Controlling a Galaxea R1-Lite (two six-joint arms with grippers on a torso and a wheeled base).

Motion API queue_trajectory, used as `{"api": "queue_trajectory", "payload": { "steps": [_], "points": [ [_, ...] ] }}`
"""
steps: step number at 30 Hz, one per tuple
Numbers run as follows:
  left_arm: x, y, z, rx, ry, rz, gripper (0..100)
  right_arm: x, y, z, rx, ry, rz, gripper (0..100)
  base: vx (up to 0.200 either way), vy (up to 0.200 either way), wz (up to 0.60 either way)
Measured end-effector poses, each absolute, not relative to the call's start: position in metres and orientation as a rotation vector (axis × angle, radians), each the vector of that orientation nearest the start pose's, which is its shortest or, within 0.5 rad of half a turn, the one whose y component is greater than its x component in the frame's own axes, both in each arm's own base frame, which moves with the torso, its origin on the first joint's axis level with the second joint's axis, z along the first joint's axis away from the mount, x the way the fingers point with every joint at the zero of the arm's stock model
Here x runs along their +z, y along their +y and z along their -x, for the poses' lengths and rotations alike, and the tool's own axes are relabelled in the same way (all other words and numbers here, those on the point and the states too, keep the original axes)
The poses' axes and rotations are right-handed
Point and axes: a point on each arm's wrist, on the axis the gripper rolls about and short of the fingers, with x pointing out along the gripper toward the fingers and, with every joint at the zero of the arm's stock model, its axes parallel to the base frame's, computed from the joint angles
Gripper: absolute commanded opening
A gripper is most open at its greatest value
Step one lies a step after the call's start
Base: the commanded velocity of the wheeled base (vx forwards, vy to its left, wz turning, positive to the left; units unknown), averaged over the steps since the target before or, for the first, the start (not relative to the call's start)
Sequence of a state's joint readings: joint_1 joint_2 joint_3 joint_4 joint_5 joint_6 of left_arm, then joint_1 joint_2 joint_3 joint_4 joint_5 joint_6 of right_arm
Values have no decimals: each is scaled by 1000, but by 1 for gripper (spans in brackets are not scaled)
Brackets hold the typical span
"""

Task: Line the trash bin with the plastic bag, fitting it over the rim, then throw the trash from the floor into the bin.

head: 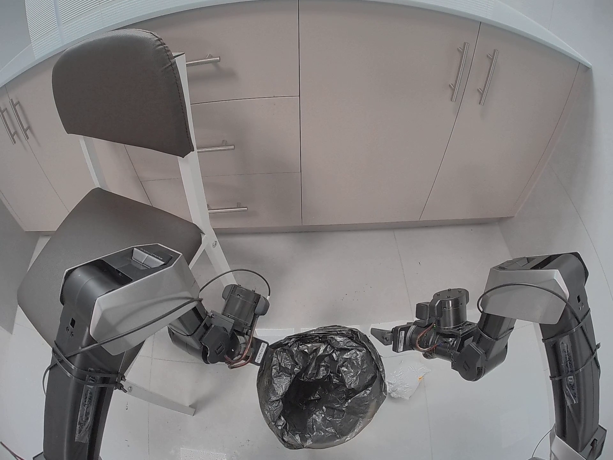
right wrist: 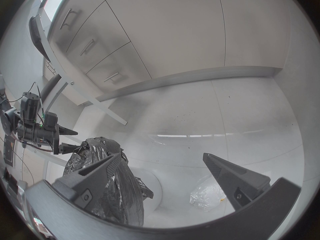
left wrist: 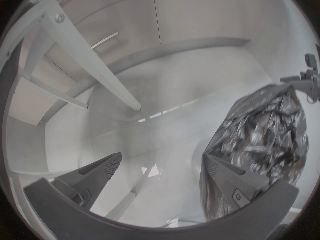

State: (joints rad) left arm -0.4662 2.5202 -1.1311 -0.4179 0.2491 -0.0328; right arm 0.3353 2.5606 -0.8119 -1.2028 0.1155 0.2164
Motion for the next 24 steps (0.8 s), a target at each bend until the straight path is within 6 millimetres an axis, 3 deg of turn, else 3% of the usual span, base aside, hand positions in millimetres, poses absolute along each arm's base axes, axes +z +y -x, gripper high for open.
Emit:
{"api": "queue_trajectory", "payload": {
  "steps": [8, 16, 24],
  "points": [
    [-64, -170, -369, -232, 1184, -382, 100, -74, 128, -359, 379, 591, -146, 100, 0, 0, 0],
    [-56, -170, -383, -297, 1223, -380, 100, -74, 129, -359, 379, 592, -144, 100, 0, 0, 0],
    [-46, -169, -381, -284, 1223, -149, 100, -75, 127, -357, 380, 600, -142, 100, 0, 0, 0]
  ]
}}
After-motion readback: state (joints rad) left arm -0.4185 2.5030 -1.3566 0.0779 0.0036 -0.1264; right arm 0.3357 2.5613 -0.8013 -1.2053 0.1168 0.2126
